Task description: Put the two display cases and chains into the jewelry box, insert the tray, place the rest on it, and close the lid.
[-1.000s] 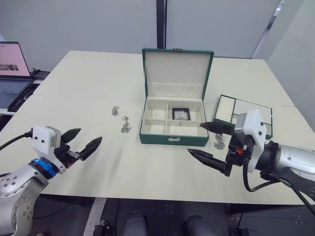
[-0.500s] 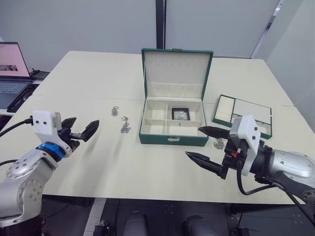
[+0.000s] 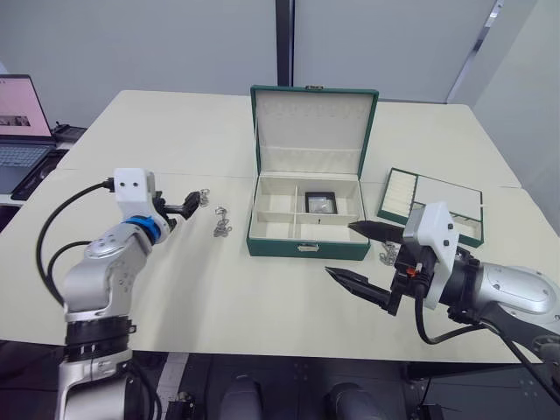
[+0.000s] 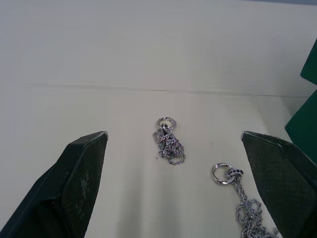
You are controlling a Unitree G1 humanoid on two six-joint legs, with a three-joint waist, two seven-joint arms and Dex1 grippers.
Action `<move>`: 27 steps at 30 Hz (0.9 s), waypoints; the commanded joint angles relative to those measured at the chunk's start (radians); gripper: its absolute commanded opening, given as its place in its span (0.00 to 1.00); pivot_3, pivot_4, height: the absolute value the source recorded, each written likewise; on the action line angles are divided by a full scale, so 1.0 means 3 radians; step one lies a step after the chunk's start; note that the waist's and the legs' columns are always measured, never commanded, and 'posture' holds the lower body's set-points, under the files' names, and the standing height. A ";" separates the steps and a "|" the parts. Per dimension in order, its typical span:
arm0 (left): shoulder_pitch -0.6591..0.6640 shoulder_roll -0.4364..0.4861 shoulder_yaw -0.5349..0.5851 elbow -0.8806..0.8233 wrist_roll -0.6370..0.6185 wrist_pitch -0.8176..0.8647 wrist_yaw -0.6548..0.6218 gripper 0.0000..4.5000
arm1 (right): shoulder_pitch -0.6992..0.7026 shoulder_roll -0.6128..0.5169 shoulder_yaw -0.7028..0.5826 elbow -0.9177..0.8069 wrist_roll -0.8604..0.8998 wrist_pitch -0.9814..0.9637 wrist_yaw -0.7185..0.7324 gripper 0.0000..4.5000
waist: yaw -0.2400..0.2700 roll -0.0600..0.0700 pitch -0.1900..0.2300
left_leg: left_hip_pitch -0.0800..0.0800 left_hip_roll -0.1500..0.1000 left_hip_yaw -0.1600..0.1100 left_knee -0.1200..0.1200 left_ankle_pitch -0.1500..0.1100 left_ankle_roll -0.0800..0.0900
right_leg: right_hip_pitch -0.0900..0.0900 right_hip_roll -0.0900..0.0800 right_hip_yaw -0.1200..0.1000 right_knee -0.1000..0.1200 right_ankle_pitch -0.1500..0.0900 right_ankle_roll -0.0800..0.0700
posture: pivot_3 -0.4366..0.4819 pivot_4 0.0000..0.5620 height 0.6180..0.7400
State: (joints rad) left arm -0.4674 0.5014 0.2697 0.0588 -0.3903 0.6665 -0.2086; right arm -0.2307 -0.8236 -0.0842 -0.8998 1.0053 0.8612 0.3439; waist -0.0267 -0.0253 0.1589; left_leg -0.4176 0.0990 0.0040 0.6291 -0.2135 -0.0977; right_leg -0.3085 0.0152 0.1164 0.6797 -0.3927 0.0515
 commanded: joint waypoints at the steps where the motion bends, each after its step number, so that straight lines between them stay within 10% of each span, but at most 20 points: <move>1: -0.0191 -0.0005 -0.0045 0.0225 0.0197 -0.0137 0.0093 1.00 | -0.0071 -0.0046 -0.0079 -0.0072 0.0053 -0.0003 -0.0032 1.00 | -0.0003 0.0000 0.0000 | 0.0000 0.0000 0.0001 0.0000 0.0000 0.0000 | 0.0000 0.0000 0.0001 0.0000 0.0000 0.0000 | 0.48 0.27 1.00; 27: -0.1322 -0.0328 -0.0315 0.2617 0.0848 -0.1197 0.0101 1.00 | -0.0354 -0.0046 -0.0003 -0.0043 0.0234 0.0139 -0.0299 1.00 | 0.0014 -0.0001 0.0001 | -0.0011 -0.0001 0.0005 0.0001 0.0002 -0.0003 | -0.0009 -0.0001 0.0000 0.0000 0.0000 0.0001 | 0.48 0.27 1.00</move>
State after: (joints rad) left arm -0.8405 0.4061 0.1818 0.8365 -0.1482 0.3333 -0.1844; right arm -0.3251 -0.8335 -0.0730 -0.8980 1.0647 0.9080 0.2579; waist -0.0224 -0.0256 0.1591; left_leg -0.4210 0.0986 0.0055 0.6293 -0.2128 -0.0987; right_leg -0.3113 0.0150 0.1165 0.6798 -0.3926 0.0517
